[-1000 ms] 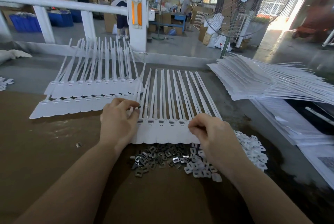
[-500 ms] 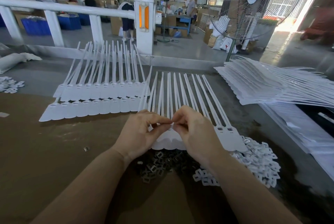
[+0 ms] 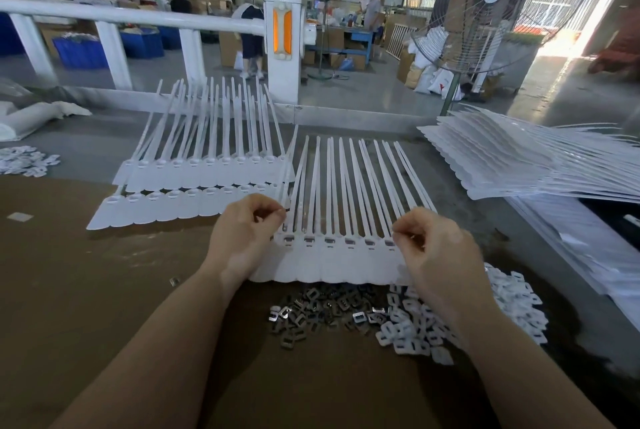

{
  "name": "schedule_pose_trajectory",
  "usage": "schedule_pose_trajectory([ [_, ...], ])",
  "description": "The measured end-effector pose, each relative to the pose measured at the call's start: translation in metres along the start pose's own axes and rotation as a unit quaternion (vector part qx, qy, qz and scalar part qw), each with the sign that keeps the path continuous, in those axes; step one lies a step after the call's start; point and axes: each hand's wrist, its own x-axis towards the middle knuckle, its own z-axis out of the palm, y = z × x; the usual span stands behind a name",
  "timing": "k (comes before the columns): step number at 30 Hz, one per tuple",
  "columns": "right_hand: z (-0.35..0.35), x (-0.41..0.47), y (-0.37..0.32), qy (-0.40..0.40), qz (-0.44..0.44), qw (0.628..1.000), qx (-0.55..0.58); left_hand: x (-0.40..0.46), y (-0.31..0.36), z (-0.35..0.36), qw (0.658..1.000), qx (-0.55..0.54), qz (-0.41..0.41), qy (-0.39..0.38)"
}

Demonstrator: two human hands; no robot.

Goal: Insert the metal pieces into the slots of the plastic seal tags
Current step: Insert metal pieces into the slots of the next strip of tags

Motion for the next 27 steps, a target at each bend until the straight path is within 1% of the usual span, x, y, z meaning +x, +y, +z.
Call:
schedule_pose_trajectory([
  [6,-0.004,-0.003,0.013,0.038,0.028,0.998,-0.029,0.002,-0.003,-0.005,0.998,0.007,-0.06,-0.007],
  [12,-0.001,-0.01,0.021,0.053,0.019,0.998,-0.028,0.003,0.0,-0.014,0.994,0.023,-0.102,-0.013],
  [15,-0.001,-0.011,0.023,0.056,0.013,0.998,-0.029,0.004,0.002,-0.018,0.992,0.02,-0.121,-0.033],
  [17,0.0,-0.012,0.023,0.054,0.01,0.998,-0.032,0.004,0.002,-0.02,0.991,0.029,-0.125,-0.049],
  [27,0.002,-0.013,0.027,0.047,0.026,0.998,-0.042,0.004,0.001,-0.023,0.989,0.06,-0.112,-0.074],
])
